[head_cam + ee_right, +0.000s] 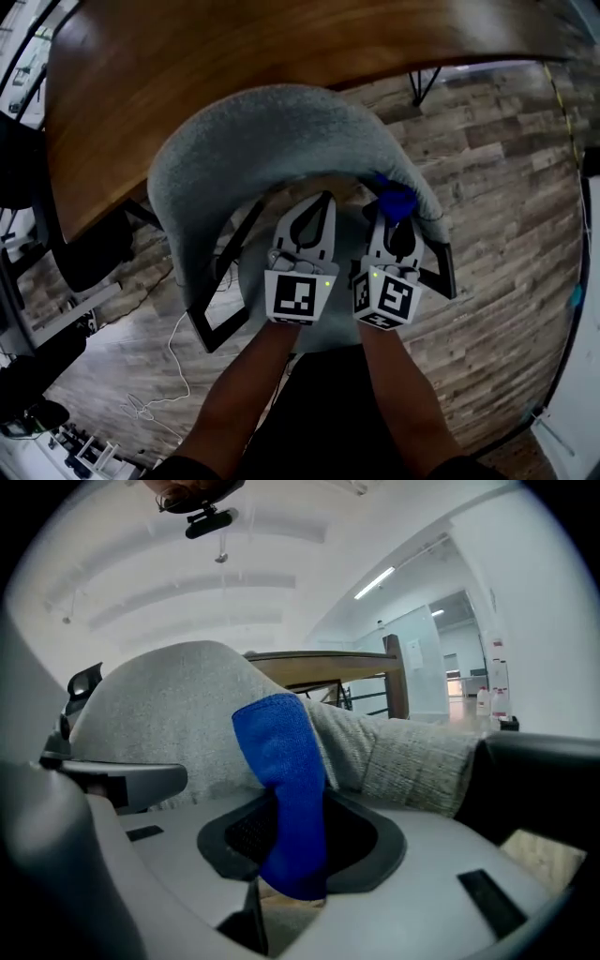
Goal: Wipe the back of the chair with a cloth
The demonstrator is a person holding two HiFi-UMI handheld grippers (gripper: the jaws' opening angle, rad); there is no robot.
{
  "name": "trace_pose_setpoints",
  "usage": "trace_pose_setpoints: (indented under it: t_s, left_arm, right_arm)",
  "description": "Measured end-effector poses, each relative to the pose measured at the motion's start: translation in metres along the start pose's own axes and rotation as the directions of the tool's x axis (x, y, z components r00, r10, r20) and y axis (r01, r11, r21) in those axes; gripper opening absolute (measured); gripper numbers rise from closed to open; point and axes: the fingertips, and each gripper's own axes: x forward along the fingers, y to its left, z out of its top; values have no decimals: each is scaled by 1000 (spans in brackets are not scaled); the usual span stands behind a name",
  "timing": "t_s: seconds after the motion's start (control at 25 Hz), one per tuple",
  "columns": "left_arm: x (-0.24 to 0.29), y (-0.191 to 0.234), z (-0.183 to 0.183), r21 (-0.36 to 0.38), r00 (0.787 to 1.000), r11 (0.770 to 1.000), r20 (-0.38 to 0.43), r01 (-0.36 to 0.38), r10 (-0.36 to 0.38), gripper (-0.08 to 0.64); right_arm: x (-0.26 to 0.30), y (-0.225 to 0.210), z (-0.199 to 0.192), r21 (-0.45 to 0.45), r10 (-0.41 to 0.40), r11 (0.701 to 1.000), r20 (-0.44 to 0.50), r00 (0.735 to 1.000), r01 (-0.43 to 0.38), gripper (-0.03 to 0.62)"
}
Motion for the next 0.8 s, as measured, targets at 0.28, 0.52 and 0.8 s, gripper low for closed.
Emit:
trace_pose_setpoints:
  t_s: [0.28,0.52,0.8]
  left_arm:
    - [-18,-19,14,-22,1000,1000,10,14,-14,8]
    - [-63,-3,60,-117,995,992,72,-55,63,8]
    - [-161,-15,107,-77,998,995,26,-63,65,8]
  right_arm:
    - [-23,-1,13,-24,31,999,-7,999,-31,127]
    - [-56,34,60,-145,198,970,4,980,-196,127]
    - [-132,106,118,-204,416,890,-2,910,-407,127]
